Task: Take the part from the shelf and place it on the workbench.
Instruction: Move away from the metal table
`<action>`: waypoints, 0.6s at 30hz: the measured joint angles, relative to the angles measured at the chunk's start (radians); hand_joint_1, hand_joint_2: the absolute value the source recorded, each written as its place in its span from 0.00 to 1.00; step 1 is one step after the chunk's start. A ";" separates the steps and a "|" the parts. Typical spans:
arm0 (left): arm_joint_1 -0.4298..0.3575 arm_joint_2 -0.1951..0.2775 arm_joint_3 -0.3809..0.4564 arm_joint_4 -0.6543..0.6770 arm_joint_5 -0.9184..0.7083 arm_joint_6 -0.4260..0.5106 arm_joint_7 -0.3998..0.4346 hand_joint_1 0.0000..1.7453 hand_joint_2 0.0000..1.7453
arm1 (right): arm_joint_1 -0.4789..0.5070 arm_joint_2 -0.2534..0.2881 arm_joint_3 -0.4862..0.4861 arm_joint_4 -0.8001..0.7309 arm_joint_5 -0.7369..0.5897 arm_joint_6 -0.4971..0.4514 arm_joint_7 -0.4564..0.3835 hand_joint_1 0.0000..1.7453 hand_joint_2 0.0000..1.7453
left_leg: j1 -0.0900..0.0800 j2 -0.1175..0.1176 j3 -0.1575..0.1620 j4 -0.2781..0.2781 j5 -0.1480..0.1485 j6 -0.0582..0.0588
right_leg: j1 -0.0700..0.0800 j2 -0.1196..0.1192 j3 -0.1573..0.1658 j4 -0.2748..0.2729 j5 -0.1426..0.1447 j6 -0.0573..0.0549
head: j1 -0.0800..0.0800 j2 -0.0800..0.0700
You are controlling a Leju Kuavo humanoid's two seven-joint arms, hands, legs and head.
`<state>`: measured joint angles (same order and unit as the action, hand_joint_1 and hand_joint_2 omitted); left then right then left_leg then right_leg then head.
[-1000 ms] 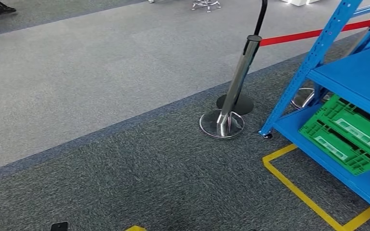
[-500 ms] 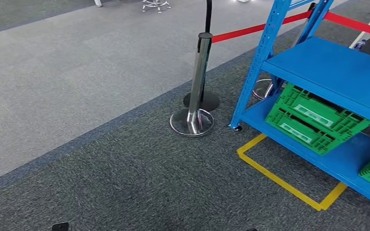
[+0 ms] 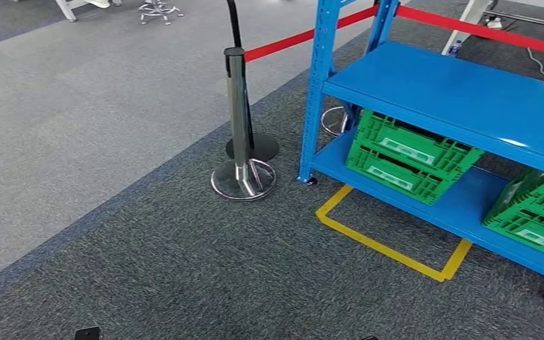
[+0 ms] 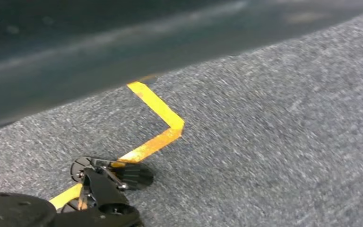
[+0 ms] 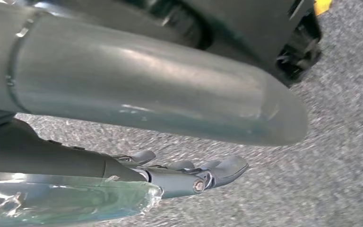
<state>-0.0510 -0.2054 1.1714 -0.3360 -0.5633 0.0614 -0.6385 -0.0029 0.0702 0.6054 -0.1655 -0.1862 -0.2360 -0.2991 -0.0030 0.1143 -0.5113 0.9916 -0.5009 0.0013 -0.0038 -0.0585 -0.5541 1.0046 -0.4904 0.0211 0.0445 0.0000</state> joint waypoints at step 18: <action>-0.009 0.003 -0.015 0.022 -0.022 0.013 -0.019 0.00 0.00 | 0.006 -0.003 -0.014 0.002 0.000 0.018 -0.012 0.00 0.00 | 0.015 -0.155 -0.018 -0.007 0.018 0.020 | 0.000 0.154 -0.037 0.025 -0.002 0.001 | -0.004 0.000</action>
<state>-0.0603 -0.2026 1.1560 -0.3140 -0.5856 0.0746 -0.6577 0.0034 0.0676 0.5916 -0.1631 -0.1864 -0.2182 -0.3109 0.0117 -0.0408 -0.5292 0.9850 -0.4828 0.0214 -0.0034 0.0955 -0.5912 1.0294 -0.4922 0.0222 0.0407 0.0000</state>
